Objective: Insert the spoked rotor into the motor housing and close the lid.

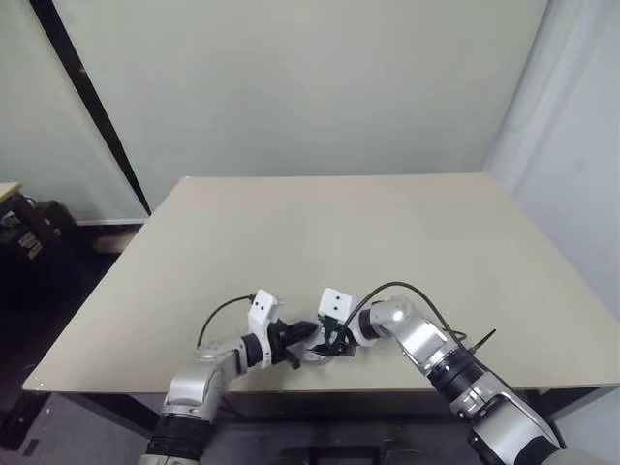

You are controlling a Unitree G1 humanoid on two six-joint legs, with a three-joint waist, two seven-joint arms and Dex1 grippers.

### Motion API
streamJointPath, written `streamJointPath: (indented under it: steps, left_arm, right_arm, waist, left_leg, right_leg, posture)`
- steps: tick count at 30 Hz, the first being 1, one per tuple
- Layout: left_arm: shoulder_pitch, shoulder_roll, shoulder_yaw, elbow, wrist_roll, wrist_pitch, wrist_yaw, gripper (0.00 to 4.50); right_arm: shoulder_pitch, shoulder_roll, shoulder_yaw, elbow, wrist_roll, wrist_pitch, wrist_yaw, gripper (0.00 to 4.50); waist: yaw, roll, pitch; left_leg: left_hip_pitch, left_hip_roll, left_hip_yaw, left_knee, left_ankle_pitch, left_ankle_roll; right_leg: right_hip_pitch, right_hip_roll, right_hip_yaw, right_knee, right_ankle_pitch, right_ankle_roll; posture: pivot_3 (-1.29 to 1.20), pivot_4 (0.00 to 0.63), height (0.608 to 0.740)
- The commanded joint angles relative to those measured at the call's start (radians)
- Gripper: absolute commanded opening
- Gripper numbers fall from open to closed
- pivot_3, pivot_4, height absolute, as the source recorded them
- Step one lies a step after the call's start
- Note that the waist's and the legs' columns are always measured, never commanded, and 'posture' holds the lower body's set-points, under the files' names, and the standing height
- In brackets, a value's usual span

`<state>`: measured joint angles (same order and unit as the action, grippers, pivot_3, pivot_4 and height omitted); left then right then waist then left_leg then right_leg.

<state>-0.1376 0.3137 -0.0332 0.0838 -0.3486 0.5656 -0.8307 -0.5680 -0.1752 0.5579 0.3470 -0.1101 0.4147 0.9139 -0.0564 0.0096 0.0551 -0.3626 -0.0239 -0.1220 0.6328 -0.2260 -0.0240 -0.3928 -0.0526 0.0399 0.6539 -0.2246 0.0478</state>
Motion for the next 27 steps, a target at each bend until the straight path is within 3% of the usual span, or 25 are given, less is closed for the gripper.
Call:
streamJointPath:
  steps: [1, 16, 25, 27]
  left_arm:
    - [-0.009, 0.023, -0.024, -0.039, -0.002, 0.014, -0.008, 0.0]
    - [0.049, 0.149, -0.021, -0.057, 0.023, -0.004, 0.017, 0.0]
    - [0.035, 0.126, -0.077, -0.015, 0.063, -0.027, 0.039, 0.0]
    - [0.027, 0.122, -0.088, -0.007, 0.07, -0.03, 0.04, 0.0]
  right_arm:
    - [0.01, -0.005, 0.011, -0.012, -0.013, 0.01, 0.002, 3.17]
    - [0.016, -0.009, 0.012, -0.014, -0.016, 0.018, 0.0, 3.17]
    - [0.021, -0.011, 0.011, -0.024, -0.013, 0.032, 0.004, 3.17]
    - [0.02, -0.013, 0.009, -0.03, -0.01, 0.037, 0.007, 3.92]
  waist:
    - [0.0, 0.0, 0.0]
    - [0.0, 0.0, 0.0]
    - [0.003, 0.001, 0.0]
    - [0.007, 0.001, 0.0]
  left_leg:
    - [0.0, 0.0, 0.0, -0.001, 0.0, 0.0]
    - [0.001, 0.0, 0.0, -0.002, -0.001, -0.002]
    - [0.001, 0.0, 0.0, -0.002, -0.002, -0.004]
    - [0.001, 0.0, 0.0, -0.002, -0.002, -0.004]
  right_leg:
    - [0.0, 0.0, 0.0, 0.0, 0.0, 0.0]
    - [-0.001, 0.0, 0.0, -0.002, -0.001, -0.001]
    - [-0.001, 0.0, 0.0, -0.003, -0.001, -0.001]
    - [-0.001, 0.0, 0.0, -0.003, -0.001, -0.001]
  posture:
    - [0.0, 0.0, 0.74]
    - [0.0, 0.0, 0.74]
    - [0.0, 0.0, 0.74]
    - [0.0, 0.0, 0.74]
